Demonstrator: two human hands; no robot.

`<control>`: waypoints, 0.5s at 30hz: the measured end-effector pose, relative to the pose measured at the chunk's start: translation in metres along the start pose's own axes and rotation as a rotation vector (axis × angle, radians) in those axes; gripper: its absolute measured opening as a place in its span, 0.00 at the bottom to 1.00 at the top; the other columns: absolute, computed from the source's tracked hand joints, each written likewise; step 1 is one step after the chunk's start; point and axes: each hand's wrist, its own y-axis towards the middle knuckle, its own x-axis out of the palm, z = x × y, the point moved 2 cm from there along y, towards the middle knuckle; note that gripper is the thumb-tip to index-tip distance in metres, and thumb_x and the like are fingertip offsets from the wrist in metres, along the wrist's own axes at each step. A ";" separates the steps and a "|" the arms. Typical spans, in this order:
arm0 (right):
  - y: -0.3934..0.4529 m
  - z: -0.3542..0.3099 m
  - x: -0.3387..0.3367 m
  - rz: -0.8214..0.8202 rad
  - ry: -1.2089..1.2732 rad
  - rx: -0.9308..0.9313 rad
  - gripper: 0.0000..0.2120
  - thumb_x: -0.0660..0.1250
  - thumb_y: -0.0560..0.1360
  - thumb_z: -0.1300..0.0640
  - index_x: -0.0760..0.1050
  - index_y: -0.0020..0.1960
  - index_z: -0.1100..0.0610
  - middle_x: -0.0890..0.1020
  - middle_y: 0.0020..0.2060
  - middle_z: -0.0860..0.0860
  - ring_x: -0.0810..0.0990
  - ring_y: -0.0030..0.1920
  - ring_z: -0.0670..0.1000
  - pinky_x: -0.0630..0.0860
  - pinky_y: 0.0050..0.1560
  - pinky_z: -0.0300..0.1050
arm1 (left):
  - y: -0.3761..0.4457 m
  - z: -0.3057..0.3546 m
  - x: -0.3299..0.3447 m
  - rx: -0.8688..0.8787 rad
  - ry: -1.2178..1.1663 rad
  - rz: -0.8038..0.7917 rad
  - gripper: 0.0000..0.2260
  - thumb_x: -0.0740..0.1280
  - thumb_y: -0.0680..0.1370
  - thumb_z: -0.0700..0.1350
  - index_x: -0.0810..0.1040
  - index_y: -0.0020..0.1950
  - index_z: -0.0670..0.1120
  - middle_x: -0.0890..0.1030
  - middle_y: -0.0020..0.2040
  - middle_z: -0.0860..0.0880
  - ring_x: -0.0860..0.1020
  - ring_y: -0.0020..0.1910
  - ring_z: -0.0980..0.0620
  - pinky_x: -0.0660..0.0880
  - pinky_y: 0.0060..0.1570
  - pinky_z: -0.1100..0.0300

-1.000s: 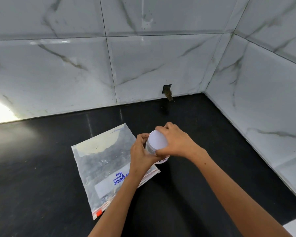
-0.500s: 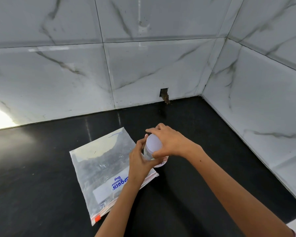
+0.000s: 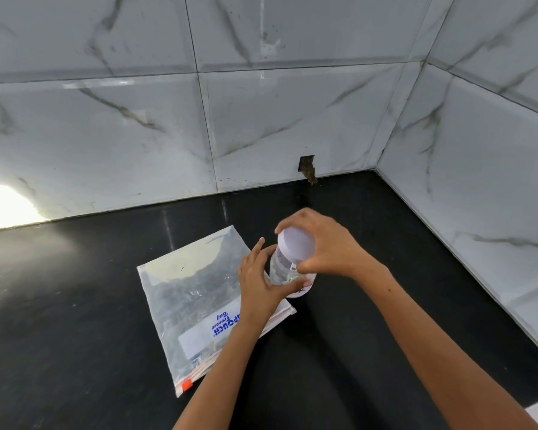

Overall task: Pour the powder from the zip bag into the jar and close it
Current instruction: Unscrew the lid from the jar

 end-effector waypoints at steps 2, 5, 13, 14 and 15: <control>-0.007 0.002 -0.008 0.086 0.071 0.037 0.31 0.77 0.59 0.47 0.68 0.58 0.42 0.74 0.56 0.43 0.73 0.55 0.45 0.77 0.53 0.47 | 0.002 -0.001 -0.001 0.004 0.007 -0.023 0.35 0.78 0.63 0.55 0.70 0.67 0.52 0.64 0.74 0.51 0.62 0.71 0.51 0.59 0.71 0.49; -0.033 0.011 -0.005 0.290 0.210 0.183 0.33 0.77 0.58 0.38 0.67 0.57 0.47 0.77 0.51 0.45 0.77 0.49 0.45 0.78 0.46 0.41 | 0.004 -0.003 -0.006 0.037 -0.002 -0.049 0.34 0.79 0.62 0.56 0.71 0.65 0.54 0.65 0.74 0.51 0.62 0.71 0.51 0.59 0.70 0.47; -0.114 0.048 0.053 0.442 0.337 0.471 0.27 0.79 0.53 0.41 0.66 0.41 0.46 0.78 0.46 0.44 0.78 0.48 0.43 0.75 0.44 0.38 | 0.002 -0.007 -0.010 0.014 0.066 -0.149 0.43 0.78 0.62 0.57 0.64 0.73 0.51 0.65 0.74 0.49 0.62 0.71 0.49 0.61 0.70 0.49; -0.120 0.049 0.066 0.433 0.321 0.472 0.25 0.80 0.54 0.44 0.67 0.40 0.48 0.78 0.46 0.45 0.77 0.49 0.44 0.73 0.44 0.36 | -0.002 -0.007 -0.012 -0.004 0.077 -0.164 0.45 0.78 0.62 0.57 0.62 0.74 0.49 0.65 0.74 0.49 0.62 0.71 0.49 0.61 0.70 0.50; -0.125 0.051 0.079 0.423 0.305 0.469 0.25 0.81 0.55 0.46 0.67 0.39 0.51 0.77 0.47 0.46 0.77 0.50 0.44 0.70 0.44 0.32 | -0.006 -0.008 -0.015 -0.017 0.099 -0.173 0.45 0.79 0.61 0.57 0.63 0.73 0.48 0.66 0.73 0.49 0.62 0.71 0.49 0.62 0.70 0.51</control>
